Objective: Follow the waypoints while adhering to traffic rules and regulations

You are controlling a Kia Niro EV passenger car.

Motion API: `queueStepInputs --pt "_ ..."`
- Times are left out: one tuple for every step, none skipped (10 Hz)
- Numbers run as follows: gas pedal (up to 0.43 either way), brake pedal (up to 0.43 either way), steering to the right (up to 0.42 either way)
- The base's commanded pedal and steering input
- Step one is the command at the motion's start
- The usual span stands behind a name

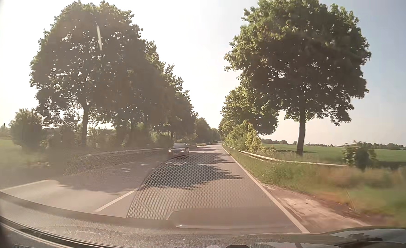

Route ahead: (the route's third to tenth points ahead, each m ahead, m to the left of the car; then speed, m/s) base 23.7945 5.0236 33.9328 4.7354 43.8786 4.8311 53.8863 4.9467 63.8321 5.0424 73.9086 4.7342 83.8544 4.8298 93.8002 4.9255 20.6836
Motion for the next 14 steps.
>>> queueStepInputs --pt "0.209 0.000 0.000" --pt "0.209 0.000 0.000" --pt "0.209 0.000 0.000" --pt "0.209 0.000 0.000" --pt "0.209 0.000 0.000" --pt "0.209 0.000 0.000" --pt "0.209 0.000 0.000" --pt "0.209 0.000 0.001" --pt "0.209 0.000 0.001" --pt "0.209 0.000 0.002" --pt "0.209 0.000 0.006" --pt "0.209 0.000 0.008" --pt "0.209 0.000 0.008" --pt "0.209 0.000 0.007"
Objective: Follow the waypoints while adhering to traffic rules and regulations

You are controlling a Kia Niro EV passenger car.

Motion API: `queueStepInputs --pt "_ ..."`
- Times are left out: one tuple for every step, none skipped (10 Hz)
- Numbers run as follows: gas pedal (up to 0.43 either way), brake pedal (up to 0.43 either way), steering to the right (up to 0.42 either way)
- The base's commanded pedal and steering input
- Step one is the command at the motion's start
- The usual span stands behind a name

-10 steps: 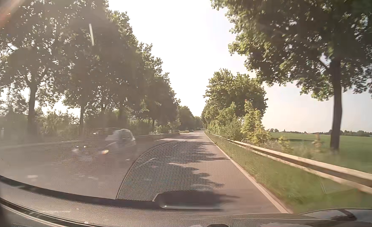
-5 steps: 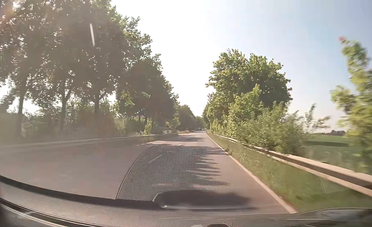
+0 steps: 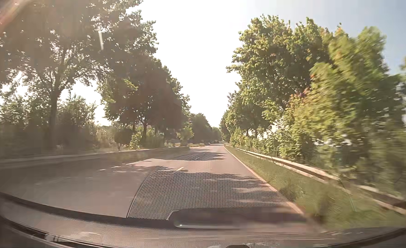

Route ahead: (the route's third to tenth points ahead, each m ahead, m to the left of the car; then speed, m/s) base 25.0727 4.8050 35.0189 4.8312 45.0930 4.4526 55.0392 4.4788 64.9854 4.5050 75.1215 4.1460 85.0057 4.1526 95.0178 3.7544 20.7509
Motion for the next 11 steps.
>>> queueStepInputs --pt "0.209 0.000 0.006" --pt "0.209 0.000 0.003" --pt "0.220 0.000 0.002" --pt "0.220 0.000 0.002" --pt "0.220 0.000 0.001" --pt "0.220 0.000 0.001" --pt "0.220 0.000 0.001" --pt "0.220 0.000 0.001" --pt "0.220 0.000 0.001" --pt "0.220 0.000 0.002" --pt "0.220 0.000 0.001"
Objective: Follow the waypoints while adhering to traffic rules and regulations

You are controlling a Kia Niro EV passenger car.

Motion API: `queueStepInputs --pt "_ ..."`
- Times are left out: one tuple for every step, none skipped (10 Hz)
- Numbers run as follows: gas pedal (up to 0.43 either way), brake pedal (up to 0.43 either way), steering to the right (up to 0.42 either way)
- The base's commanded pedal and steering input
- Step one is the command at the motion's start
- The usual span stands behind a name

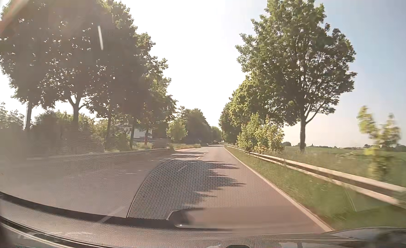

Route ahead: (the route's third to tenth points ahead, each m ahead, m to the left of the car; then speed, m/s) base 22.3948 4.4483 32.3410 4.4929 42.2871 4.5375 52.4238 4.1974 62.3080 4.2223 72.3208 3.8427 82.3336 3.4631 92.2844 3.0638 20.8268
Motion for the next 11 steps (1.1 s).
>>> queueStepInputs --pt "0.220 0.000 0.001" --pt "0.220 0.000 0.002" --pt "0.220 0.000 0.001" --pt "0.220 0.000 0.002" --pt "0.220 0.000 0.001" --pt "0.220 0.000 0.002" --pt "0.220 0.000 0.001" --pt "0.220 0.000 0.001" --pt "0.220 0.000 0.001" --pt "0.220 0.000 0.001" --pt "0.220 0.000 0.002"
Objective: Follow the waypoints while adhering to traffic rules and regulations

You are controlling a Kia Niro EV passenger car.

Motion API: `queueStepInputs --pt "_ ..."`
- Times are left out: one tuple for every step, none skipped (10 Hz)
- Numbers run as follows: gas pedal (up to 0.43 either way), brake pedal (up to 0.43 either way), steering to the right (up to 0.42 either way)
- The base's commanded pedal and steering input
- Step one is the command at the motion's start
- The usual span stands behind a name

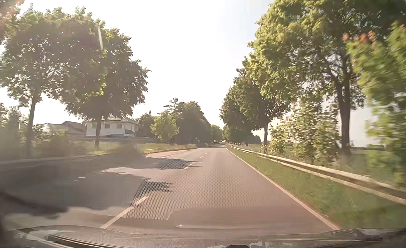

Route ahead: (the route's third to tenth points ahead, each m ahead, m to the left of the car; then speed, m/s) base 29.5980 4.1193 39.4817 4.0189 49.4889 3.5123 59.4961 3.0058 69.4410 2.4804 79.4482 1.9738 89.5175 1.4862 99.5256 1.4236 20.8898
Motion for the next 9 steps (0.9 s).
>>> queueStepInputs --pt "0.220 0.000 0.003" --pt "0.220 0.000 0.005" --pt "0.220 0.000 0.005" --pt "0.220 0.000 0.005" --pt "0.220 0.000 0.005" --pt "0.220 0.000 0.005" --pt "0.220 0.000 0.005" --pt "0.220 0.000 0.004" --pt "0.220 0.000 0.004"
